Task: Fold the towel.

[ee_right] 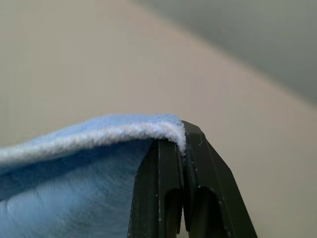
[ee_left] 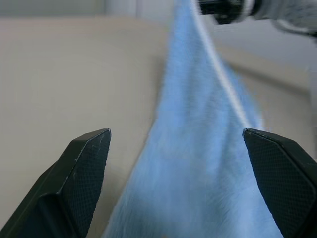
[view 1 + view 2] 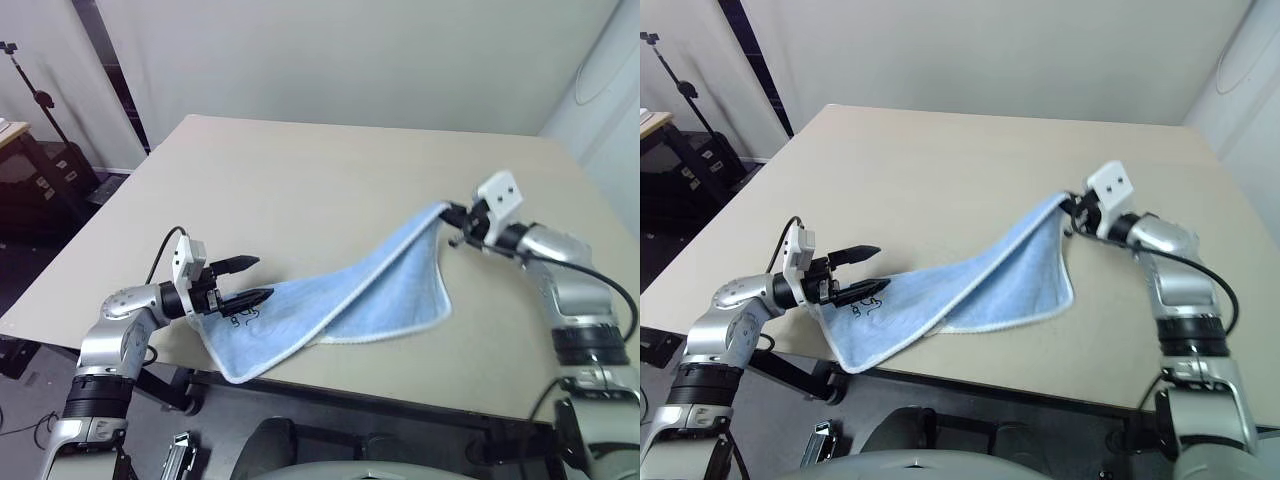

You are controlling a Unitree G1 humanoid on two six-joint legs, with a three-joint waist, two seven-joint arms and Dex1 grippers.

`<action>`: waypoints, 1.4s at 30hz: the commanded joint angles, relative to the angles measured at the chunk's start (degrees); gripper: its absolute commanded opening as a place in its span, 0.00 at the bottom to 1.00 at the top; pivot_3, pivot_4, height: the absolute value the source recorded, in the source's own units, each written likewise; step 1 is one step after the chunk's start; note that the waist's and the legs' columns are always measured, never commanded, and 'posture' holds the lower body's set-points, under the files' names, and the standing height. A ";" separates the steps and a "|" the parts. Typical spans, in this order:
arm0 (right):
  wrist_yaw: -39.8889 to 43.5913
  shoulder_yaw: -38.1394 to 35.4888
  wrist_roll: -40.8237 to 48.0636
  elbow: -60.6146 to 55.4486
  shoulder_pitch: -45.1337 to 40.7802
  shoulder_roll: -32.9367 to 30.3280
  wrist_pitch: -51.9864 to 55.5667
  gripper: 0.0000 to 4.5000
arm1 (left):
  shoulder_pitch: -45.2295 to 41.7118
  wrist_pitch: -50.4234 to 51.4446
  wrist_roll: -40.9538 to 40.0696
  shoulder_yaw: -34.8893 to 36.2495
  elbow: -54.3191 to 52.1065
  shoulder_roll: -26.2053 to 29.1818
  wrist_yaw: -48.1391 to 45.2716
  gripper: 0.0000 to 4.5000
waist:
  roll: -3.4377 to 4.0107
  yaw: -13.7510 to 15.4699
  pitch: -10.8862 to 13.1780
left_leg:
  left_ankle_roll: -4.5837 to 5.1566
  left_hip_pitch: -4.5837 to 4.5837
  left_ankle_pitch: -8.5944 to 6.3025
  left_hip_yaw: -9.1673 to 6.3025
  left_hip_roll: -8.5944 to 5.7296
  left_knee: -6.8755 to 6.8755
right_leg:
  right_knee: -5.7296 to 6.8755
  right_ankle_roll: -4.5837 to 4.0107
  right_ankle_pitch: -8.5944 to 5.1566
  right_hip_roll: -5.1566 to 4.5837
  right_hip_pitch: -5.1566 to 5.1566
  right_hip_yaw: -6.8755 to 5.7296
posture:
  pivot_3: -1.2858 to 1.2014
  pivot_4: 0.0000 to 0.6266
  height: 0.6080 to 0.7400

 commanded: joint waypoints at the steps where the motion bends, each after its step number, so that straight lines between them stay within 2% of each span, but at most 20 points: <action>1: -7.21 -2.25 0.03 0.25 -6.35 2.90 2.87 0.01 | -1.47 1.82 -1.86 -0.32 -4.92 -0.87 1.55 1.00 | 0.01 0.16 0.00 | 0.00 -0.01 0.00 0.00 -0.01 -0.02 | 0.00 0.00 0.00 -0.01 -0.02 0.00 | 0.52 0.00 0.76; 5: -13.16 -1.25 -0.86 3.09 -15.66 7.61 4.20 0.01 | -2.10 2.40 -1.03 -2.63 -6.64 -1.86 1.56 1.00 | 0.06 -0.04 0.04 | -0.01 -0.02 0.02 0.02 -0.02 -0.06 | 0.02 0.00 0.00 0.00 -0.03 0.01 | 0.52 0.00 0.76; 11: -18.38 -1.71 -2.25 8.80 -21.51 10.73 2.82 0.01 | -0.88 3.05 2.29 -7.47 -6.23 -1.52 1.75 1.00 | 0.06 -0.09 0.03 | -0.02 -0.01 0.02 0.01 -0.01 -0.10 | 0.04 0.00 0.00 0.05 -0.06 0.02 | 0.52 0.00 0.76; 18: -19.96 -0.41 -3.79 10.84 -21.08 12.08 1.40 0.01 | -0.31 -1.90 10.92 -14.11 -1.24 -1.94 2.10 1.00 | 0.10 -0.18 0.03 | -0.03 -0.01 0.04 0.04 0.00 -0.09 | 0.18 0.00 0.00 0.09 -0.11 0.09 | 0.52 0.00 0.76; 22: -20.74 -0.83 -4.06 10.86 -20.63 12.23 2.00 0.01 | 1.16 -2.36 12.29 -16.32 -1.81 -1.24 0.86 1.00 | 0.11 -0.26 0.03 | -0.03 -0.01 0.04 0.05 0.01 -0.10 | 0.21 0.00 0.00 0.09 -0.12 0.12 | 0.52 0.00 0.76; 26: -21.55 -1.19 -4.13 10.65 -20.55 12.19 2.65 0.01 | 2.66 -1.56 13.50 -18.56 -3.24 0.48 -0.70 1.00 | 0.16 -0.45 0.03 | -0.03 0.00 0.04 0.05 0.02 -0.10 | 0.24 -0.01 0.00 0.09 -0.15 0.14 | 0.52 0.00 0.76; 32: -22.56 -1.27 -4.66 9.36 -19.21 12.02 3.02 0.01 | 2.49 -6.14 17.16 -19.90 2.59 3.93 -3.80 1.00 | 0.31 -0.45 -0.06 | -0.03 0.01 0.04 0.05 0.02 -0.10 | 0.26 -0.01 0.00 0.09 -0.19 0.15 | 0.52 0.00 0.76; 35: -23.00 -1.01 -5.06 8.96 -18.61 11.92 2.99 0.00 | 0.34 -8.95 19.08 -20.45 8.33 4.99 -5.49 0.81 | 0.42 -0.56 -0.09 | -0.03 0.04 0.04 0.05 0.02 -0.10 | 0.28 -0.01 0.00 0.10 -0.19 0.15 | 0.52 0.00 0.76; 42: -23.06 -1.10 -5.60 9.33 -18.25 11.21 2.53 0.00 | -3.72 -14.39 22.46 -22.55 18.67 4.87 -8.28 0.25 | 0.58 -1.98 -0.19 | -0.03 0.15 0.05 0.06 0.03 -0.11 | 0.36 -0.01 0.00 0.12 -0.14 0.20 | 0.52 0.00 0.76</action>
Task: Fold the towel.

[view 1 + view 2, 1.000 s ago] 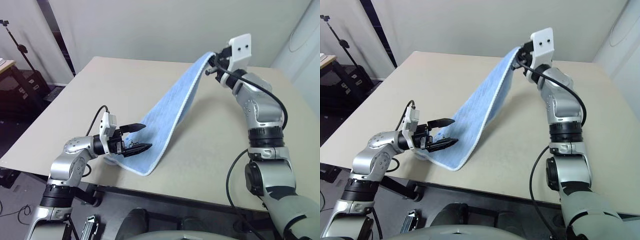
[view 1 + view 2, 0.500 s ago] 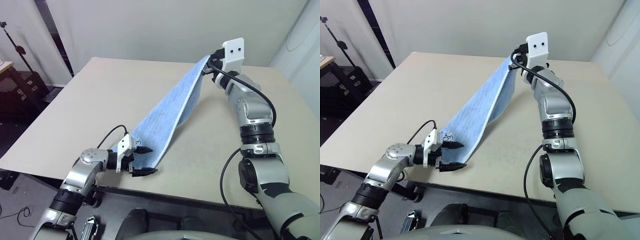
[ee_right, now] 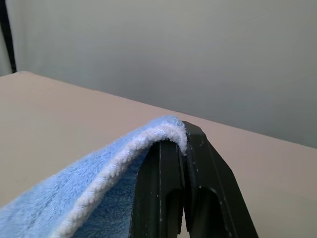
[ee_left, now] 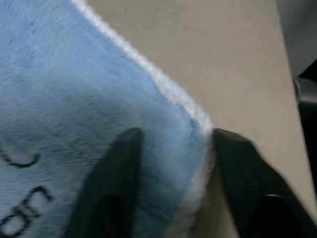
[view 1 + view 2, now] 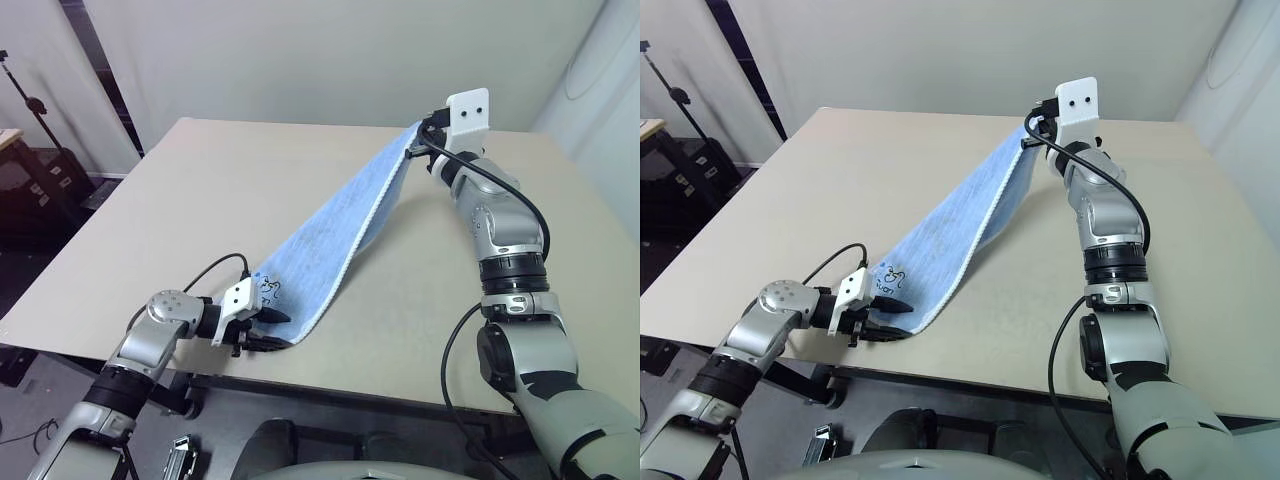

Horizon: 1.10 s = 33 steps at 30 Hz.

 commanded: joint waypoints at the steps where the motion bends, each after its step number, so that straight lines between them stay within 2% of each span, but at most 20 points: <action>1: -0.34 -0.71 -0.46 -2.16 -0.88 -0.83 -0.85 0.00 | 0.43 -2.67 4.62 -2.42 5.93 0.27 -0.88 0.17 | 0.07 -0.31 -0.05 | 0.00 0.04 0.00 0.00 0.00 -0.02 | 0.00 0.00 0.00 0.00 0.02 0.01 | 0.52 0.00 0.76; 3: -0.35 -0.74 -0.57 -2.12 -0.73 -0.95 -0.91 0.00 | -0.07 -3.50 4.62 -2.50 6.94 -0.36 -1.19 0.01 | 0.16 -0.48 -0.10 | 0.00 0.10 0.00 0.00 0.00 -0.05 | 0.02 0.00 0.00 0.00 0.05 0.02 | 0.52 0.00 0.76; 4: -0.37 -0.73 -0.63 -2.05 -0.64 -0.97 -1.01 0.00 | -0.22 -3.71 4.55 -2.52 7.18 -0.64 -1.36 0.00 | 0.23 -0.49 -0.14 | 0.00 0.13 0.00 0.00 0.01 -0.06 | 0.02 0.00 0.00 0.00 0.07 0.02 | 0.52 0.00 0.76; 10: -0.57 -0.12 -1.48 -1.46 -0.12 -0.91 -1.51 0.00 | -0.61 0.24 -0.72 1.19 4.51 -1.75 -3.03 0.00 | 0.25 -0.46 -0.15 | 0.03 0.22 0.01 0.00 -0.01 -0.03 | 0.03 0.00 0.00 -0.03 0.16 0.03 | 0.52 0.00 0.76; 14: 0.07 -0.42 -1.62 -1.72 0.57 -1.30 -1.03 0.00 | -2.12 6.44 -6.40 7.43 3.23 -1.56 -2.07 0.00 | 0.23 -0.59 -0.14 | 0.03 0.10 0.02 -0.01 -0.01 -0.05 | 0.03 0.00 0.00 -0.02 0.04 0.04 | 0.52 0.00 0.76; 18: 0.62 -0.79 -2.11 -1.52 1.81 -3.20 -0.35 0.00 | -5.05 14.83 -14.53 16.29 5.52 0.98 -3.24 0.00 | 0.19 -0.79 -0.11 | 0.02 -0.11 0.03 -0.03 -0.01 -0.03 | 0.06 0.00 0.00 -0.01 -0.02 0.04 | 0.52 0.00 0.76; 21: 1.07 -1.90 -1.97 -1.83 3.58 -5.81 0.60 0.00 | -7.81 19.07 -19.85 25.22 8.97 3.40 -0.31 0.00 | 0.09 -0.91 -0.05 | 0.01 -0.14 0.04 -0.06 -0.01 0.00 | 0.08 0.00 0.00 0.00 -0.08 0.01 | 0.52 0.00 0.76; 27: 2.86 -3.46 -1.64 -2.69 6.62 -11.21 1.70 0.00 | -17.26 19.65 -19.49 31.72 20.09 5.11 6.14 0.00 | 0.08 -0.95 -0.05 | 0.04 -0.13 0.06 -0.04 -0.07 0.06 | 0.08 0.03 0.00 -0.06 -0.08 -0.03 | 0.52 0.00 0.76; 33: 2.35 -4.63 -2.29 2.64 4.98 -14.64 -1.68 0.00 | -35.66 5.23 -14.11 32.54 41.53 -0.18 18.10 0.00 | -0.27 -0.35 0.16 | 0.07 -0.14 0.13 -0.06 -0.07 0.15 | 0.22 0.06 0.01 -0.05 -0.02 -0.14 | 0.52 0.00 0.76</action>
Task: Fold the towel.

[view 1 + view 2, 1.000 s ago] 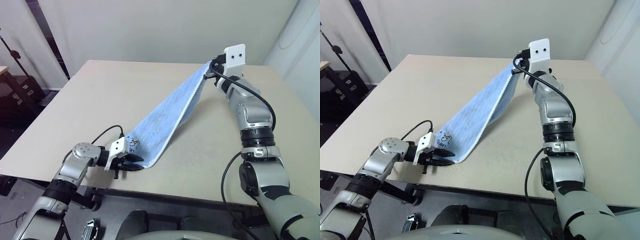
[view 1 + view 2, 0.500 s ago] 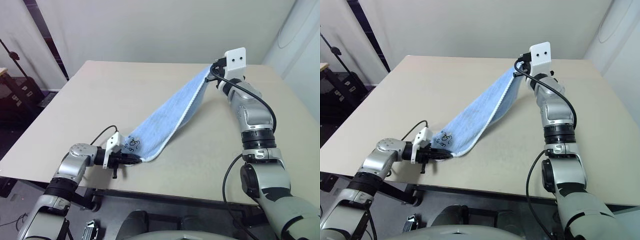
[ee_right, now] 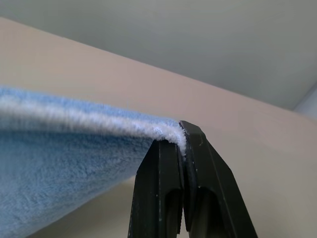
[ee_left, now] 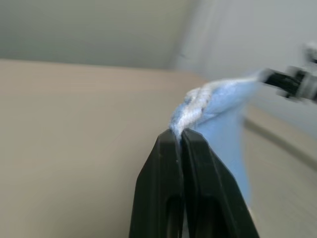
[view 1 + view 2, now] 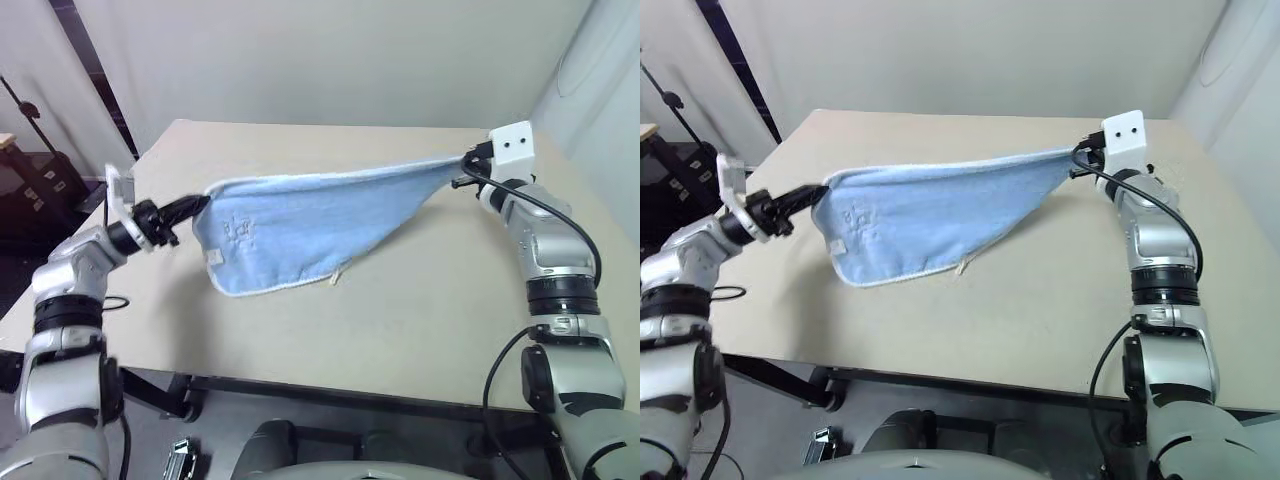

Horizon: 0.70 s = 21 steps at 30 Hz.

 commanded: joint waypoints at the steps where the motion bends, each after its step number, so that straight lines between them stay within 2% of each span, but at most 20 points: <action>1: -2.37 -3.14 -1.00 3.22 -3.87 -2.76 -3.07 0.00 | -8.89 -8.53 2.48 2.99 10.02 -1.14 7.88 0.00 | -0.12 0.11 0.08 | 0.00 -0.01 0.01 0.01 -0.01 0.02 | 0.02 0.02 0.01 -0.01 0.06 0.00 | 0.52 0.00 0.76; 6: -5.67 -2.48 -2.26 11.63 -11.55 -3.07 -7.90 0.00 | -20.38 -20.52 7.15 3.38 20.06 -5.02 21.96 0.00 | -0.42 -0.65 0.27 | 0.00 -0.08 0.03 0.15 -0.07 -0.04 | -0.02 0.11 0.05 -0.12 0.03 0.00 | 0.52 0.00 0.76; 10: -4.67 -0.69 -3.87 10.00 -11.43 -4.10 -12.04 0.00 | -24.54 -21.99 10.23 2.38 22.75 -5.90 22.36 0.00 | -0.52 -0.73 0.32 | -0.02 -0.23 0.04 0.25 -0.04 -0.12 | -0.07 0.11 0.04 -0.16 -0.14 0.01 | 0.52 0.00 0.76; 12: -2.78 0.01 -4.16 6.44 -8.87 -4.50 -13.01 0.00 | -24.38 -24.90 11.77 2.14 23.01 -5.97 22.07 0.00 | -0.52 -0.70 0.32 | -0.26 -0.24 0.18 0.39 -0.07 -0.18 | -0.18 0.14 0.03 -0.25 -0.14 0.00 | 0.52 0.00 0.76; 14: -0.12 -0.54 -2.33 0.51 -4.92 -4.34 -10.98 0.00 | -23.66 -23.58 12.97 1.90 23.44 -6.15 21.88 0.00 | -0.54 -0.66 0.32 | -0.26 -0.26 0.18 0.48 -0.07 -0.19 | -0.24 0.15 0.02 -0.29 -0.14 0.03 | 0.52 0.00 0.76; 17: 3.35 -1.92 0.84 -12.98 5.91 -4.18 -6.16 0.00 | -19.15 -25.45 15.74 -0.13 22.84 -6.00 14.36 0.00 | -0.54 -0.58 0.31 | -0.26 -0.34 0.18 0.50 -0.09 -0.16 | -0.32 0.18 0.02 -0.32 -0.16 0.02 | 0.52 0.00 0.76; 21: 7.15 -5.06 6.04 -30.12 20.49 -4.73 1.24 0.00 | -12.92 -24.80 14.37 1.37 21.23 -3.51 1.44 0.00 | -0.55 -0.66 0.32 | -0.27 -0.35 0.18 0.49 -0.09 -0.19 | -0.30 0.18 0.02 -0.30 -0.18 0.03 | 0.52 0.00 0.76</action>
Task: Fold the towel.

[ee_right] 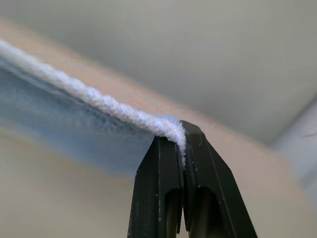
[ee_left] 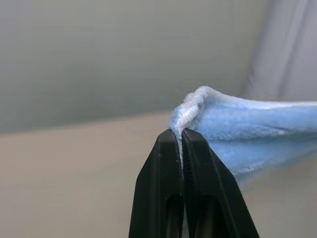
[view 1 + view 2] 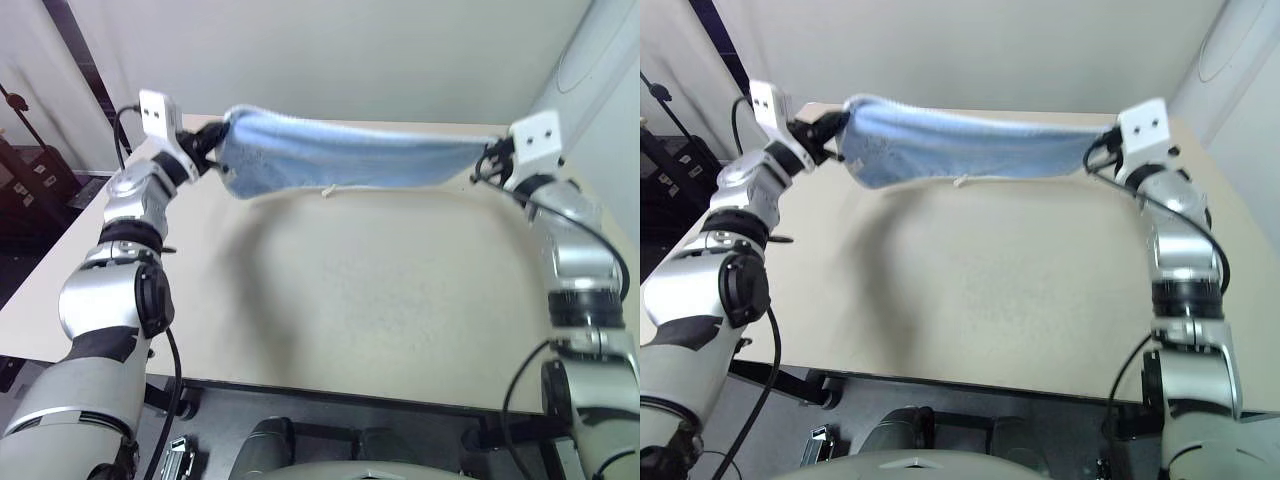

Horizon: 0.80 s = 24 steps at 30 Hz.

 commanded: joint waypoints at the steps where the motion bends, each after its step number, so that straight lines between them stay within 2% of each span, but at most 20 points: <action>1: 2.66 -4.60 5.13 -14.68 7.04 -1.57 6.57 0.00 | 3.18 1.68 -0.70 0.87 -2.53 3.73 -11.94 0.00 | -0.01 -0.12 0.02 | 0.00 -0.04 0.00 0.04 0.02 0.02 | 0.05 0.00 0.00 0.01 -0.08 0.02 | 0.52 0.00 0.76; 5: 5.84 -9.54 11.46 -28.45 18.78 -2.46 14.25 0.00 | 9.31 5.74 -0.54 -0.12 -5.14 7.53 -23.59 0.00 | -0.02 0.11 0.01 | 0.00 -0.17 0.00 0.02 0.03 0.11 | 0.38 -0.01 0.00 0.01 -0.32 0.06 | 0.52 0.00 0.76; 11: 11.37 -16.96 17.68 -39.86 33.77 -5.39 19.83 0.00 | 17.46 13.18 -1.08 -1.11 -11.59 11.71 -33.17 0.00 | -0.03 1.35 -0.01 | 0.32 0.16 -0.07 -0.08 0.05 0.18 | 0.65 -0.09 0.00 -0.03 -0.31 0.06 | 0.52 0.00 0.76; 18: 20.76 -21.78 16.95 -44.59 51.24 -9.09 14.77 0.00 | 31.01 14.97 -0.71 -3.18 -21.17 13.51 -36.63 0.00 | -0.04 1.64 -0.11 | 0.35 0.23 -0.11 -0.07 0.04 0.14 | 0.42 -0.21 -0.06 -0.21 -0.19 0.10 | 0.52 0.00 0.76; 24: 25.17 -26.79 16.22 -42.87 57.60 -8.52 9.04 0.00 | 37.10 21.71 -2.91 -5.04 -28.37 16.81 -37.47 0.00 | -0.15 1.71 -0.18 | 0.37 0.08 -0.12 -0.08 0.04 0.16 | 0.35 -0.16 -0.03 -0.21 -0.27 0.06 | 0.52 0.00 0.76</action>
